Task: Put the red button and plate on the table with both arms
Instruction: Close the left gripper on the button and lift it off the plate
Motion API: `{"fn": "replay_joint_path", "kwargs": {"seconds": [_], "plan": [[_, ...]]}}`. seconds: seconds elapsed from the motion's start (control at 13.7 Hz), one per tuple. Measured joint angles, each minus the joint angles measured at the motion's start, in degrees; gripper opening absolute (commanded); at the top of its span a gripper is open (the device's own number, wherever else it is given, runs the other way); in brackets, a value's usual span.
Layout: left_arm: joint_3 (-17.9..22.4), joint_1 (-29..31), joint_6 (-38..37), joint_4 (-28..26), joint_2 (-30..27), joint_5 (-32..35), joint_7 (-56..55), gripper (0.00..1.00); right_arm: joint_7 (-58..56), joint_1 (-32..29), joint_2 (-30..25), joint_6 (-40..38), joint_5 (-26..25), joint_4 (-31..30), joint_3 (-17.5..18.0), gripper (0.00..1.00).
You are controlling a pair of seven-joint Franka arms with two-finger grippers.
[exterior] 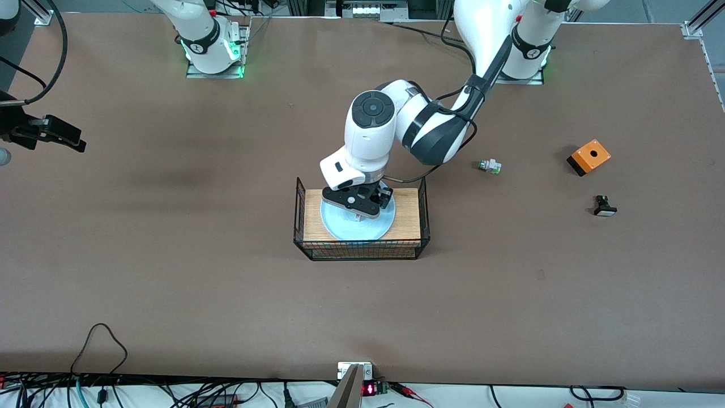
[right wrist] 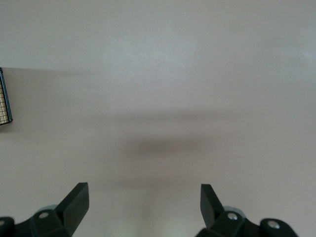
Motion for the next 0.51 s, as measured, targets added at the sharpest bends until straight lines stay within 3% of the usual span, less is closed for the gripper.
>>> {"fn": "replay_joint_path", "kwargs": {"seconds": [0.36, 0.51], "plan": [[0.26, 0.13, -0.5, 1.65, -0.93, 0.09, 0.08, 0.18, 0.0, 0.0, 0.0, 0.07, 0.12, 0.01, 0.0, 1.0], [0.81, 0.52, -7.54, 3.01, -4.72, 0.09, -0.1, 0.18, 0.0, 0.01, 0.0, 0.07, 0.14, 0.03, 0.01, 1.0]]}}
